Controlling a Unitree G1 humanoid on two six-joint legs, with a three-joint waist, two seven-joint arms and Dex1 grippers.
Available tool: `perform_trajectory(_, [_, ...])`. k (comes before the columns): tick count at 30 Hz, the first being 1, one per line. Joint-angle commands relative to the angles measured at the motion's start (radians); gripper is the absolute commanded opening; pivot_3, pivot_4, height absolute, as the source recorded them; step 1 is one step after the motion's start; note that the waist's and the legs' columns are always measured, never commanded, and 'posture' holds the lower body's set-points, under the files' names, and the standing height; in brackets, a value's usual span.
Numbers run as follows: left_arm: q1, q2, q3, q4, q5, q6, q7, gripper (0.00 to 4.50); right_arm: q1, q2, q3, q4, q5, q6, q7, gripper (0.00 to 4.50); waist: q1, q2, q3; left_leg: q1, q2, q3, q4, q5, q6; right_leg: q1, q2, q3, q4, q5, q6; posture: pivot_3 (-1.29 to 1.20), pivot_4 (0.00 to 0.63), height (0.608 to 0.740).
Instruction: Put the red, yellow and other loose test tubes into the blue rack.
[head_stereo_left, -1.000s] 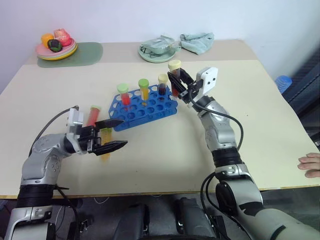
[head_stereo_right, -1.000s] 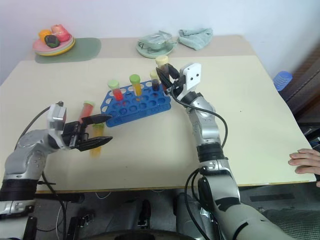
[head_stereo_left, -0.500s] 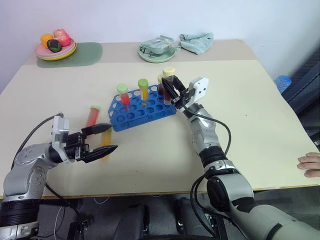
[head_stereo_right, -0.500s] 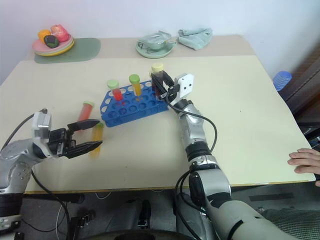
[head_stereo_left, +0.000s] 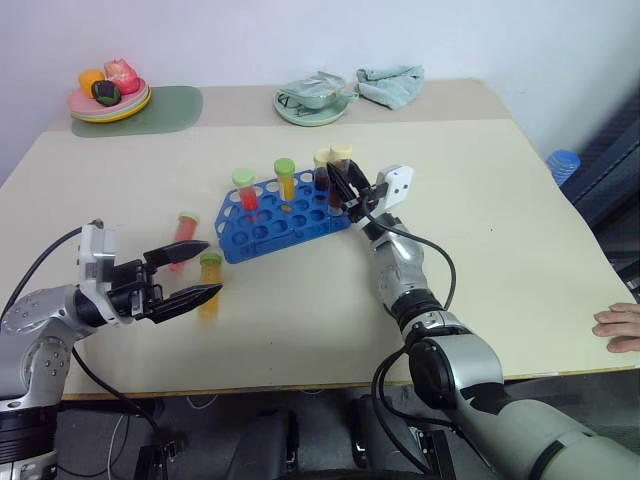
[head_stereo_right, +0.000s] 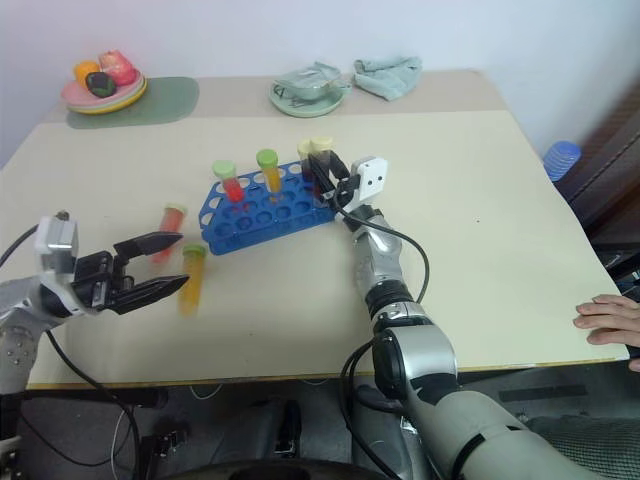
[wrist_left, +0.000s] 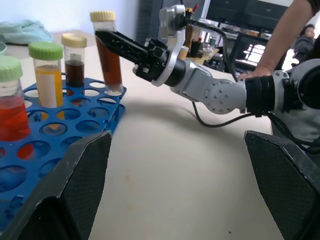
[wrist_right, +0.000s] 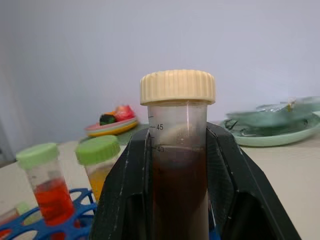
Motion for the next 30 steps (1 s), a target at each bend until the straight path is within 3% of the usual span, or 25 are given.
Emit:
perform_trajectory(1, [0.0, 0.013, 0.031, -0.037, -0.029, 0.01, 0.011, 4.38, -0.02, -0.01, -0.03, 0.019, 0.015, -0.026, -0.002, 0.83, 0.001, 0.0, 0.0, 0.0, 0.0, 0.0, 0.0, 0.0, 0.0, 0.001, 0.0, 0.0, 0.0, 0.0, 0.0, 0.0, 0.15, 0.74])
perform_trajectory(15, [-0.011, 0.008, 0.028, -0.042, -0.053, 0.026, 0.034, 4.38, 0.026, 0.025, -0.025, 0.09, -0.046, -0.151, -0.085, 0.83, 0.002, 0.0, 0.0, 0.01, 0.0, 0.0, -0.003, -0.001, 0.0, 0.01, 0.0, 0.0, -0.003, 0.0, -0.001, 0.0, 0.15, 0.74])
perform_trajectory(22, [-0.014, 0.015, 0.03, -0.047, -0.061, 0.038, 0.038, 4.38, 0.071, 0.05, -0.01, 0.109, -0.092, -0.201, -0.154, 4.19, -0.006, 0.0, 0.0, 0.01, 0.0, 0.0, -0.003, -0.001, 0.0, 0.01, 0.0, 0.0, -0.004, -0.001, -0.001, 0.0, 0.15, 0.74])
perform_trajectory(30, [-0.019, -0.004, 0.024, -0.049, -0.068, 0.04, 0.06, 4.38, 0.088, 0.02, 0.038, 0.056, -0.172, -0.244, -0.218, 4.19, -0.008, 0.001, 0.0, 0.011, 0.0, 0.0, -0.004, 0.0, 0.0, 0.01, 0.0, 0.0, -0.003, -0.001, -0.001, 0.0, 0.15, 0.74])
